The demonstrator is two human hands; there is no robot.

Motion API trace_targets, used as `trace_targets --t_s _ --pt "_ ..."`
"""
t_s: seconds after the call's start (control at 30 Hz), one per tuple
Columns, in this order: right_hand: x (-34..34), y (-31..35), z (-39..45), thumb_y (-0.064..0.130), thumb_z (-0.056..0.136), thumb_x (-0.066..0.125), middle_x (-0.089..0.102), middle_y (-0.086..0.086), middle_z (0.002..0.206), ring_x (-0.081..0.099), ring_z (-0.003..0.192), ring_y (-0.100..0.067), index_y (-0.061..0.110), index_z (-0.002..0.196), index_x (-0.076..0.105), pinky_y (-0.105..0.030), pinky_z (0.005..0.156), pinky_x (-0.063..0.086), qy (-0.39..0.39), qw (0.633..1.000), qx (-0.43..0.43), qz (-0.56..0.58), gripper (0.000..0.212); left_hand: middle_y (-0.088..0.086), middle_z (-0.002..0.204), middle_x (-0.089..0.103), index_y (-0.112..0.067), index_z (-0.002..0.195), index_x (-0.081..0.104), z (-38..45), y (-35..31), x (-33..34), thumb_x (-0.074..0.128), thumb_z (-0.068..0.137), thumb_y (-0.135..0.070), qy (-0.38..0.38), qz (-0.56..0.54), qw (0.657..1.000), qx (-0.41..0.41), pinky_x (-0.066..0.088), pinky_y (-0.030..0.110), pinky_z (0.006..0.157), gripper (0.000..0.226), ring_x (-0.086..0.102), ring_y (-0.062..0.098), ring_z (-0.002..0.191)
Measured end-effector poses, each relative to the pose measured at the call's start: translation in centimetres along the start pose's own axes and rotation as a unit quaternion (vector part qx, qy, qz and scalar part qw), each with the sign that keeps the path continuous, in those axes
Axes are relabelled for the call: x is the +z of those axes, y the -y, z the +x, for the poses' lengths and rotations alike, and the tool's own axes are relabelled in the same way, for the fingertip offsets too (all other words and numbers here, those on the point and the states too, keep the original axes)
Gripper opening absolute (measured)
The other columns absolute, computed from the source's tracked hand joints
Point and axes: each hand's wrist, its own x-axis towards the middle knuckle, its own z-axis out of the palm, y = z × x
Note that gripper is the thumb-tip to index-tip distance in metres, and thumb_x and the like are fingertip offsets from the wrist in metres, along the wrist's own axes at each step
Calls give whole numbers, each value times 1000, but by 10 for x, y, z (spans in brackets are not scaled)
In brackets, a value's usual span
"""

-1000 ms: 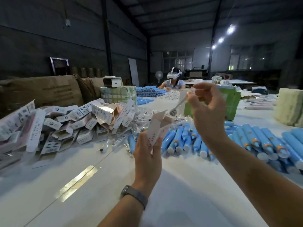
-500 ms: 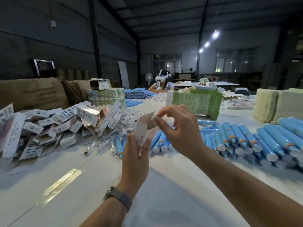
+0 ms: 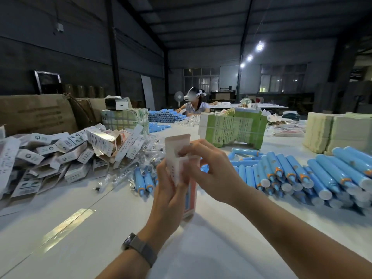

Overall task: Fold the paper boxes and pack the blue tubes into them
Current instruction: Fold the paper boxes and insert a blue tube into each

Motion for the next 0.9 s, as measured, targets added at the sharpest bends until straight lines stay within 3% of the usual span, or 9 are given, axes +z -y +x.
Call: trace_targets --t_s 0.07,0.17,0.27,0.33,0.47,0.67,0.9 --pt "4 1 -1 16 88 60 64 7 108 61 90 -11 23 111 62 -36 70 55 -22 999 5 32 25 -19 109 62 -45 121 40 1 -3 0 45 92 -60 -12 4 1000 -11 57 35 81 33 66 11 103" --pt "9 3 -2 29 86 67 64 18 102 62 79 -6 44 119 49 -28 61 53 -26 995 33 88 40 -13 113 59 -44 121 46 3 -9 -3 43 95 -53 -59 64 996 1 56 45 84 27 63 13 106" --pt "10 2 -3 37 81 72 66 18 100 63 76 -8 56 117 41 -24 63 51 -44 989 67 126 52 -17 109 60 -37 138 43 4 -13 -5 42 100 -49 -61 88 994 8 60 37 77 39 65 10 98" --pt "11 2 -4 37 78 73 68 13 100 64 76 -9 61 111 39 -25 65 51 -58 987 76 130 53 -22 102 62 -47 136 35 4 -16 -5 45 102 -41 -51 71 996 13 59 28 71 36 67 8 91" --pt "14 4 -7 30 81 75 69 12 99 63 76 -8 55 103 42 -18 63 48 -78 984 73 141 47 -28 102 62 -50 126 36 4 -20 -4 42 101 -33 -51 66 996 26 57 22 65 31 68 5 88" --pt "12 -2 -13 37 77 74 65 21 97 64 80 -11 43 98 50 -17 61 45 -88 982 98 138 32 -7 111 64 -59 119 40 4 -20 -7 41 100 -36 -36 107 992 47 61 41 70 30 68 14 90" --pt "14 -5 -15 50 77 67 65 22 94 63 77 -8 49 97 53 -14 60 45 -75 984 92 134 25 -4 104 63 -39 116 47 4 -24 -8 42 98 -33 -33 98 994 41 59 47 70 20 67 18 84"
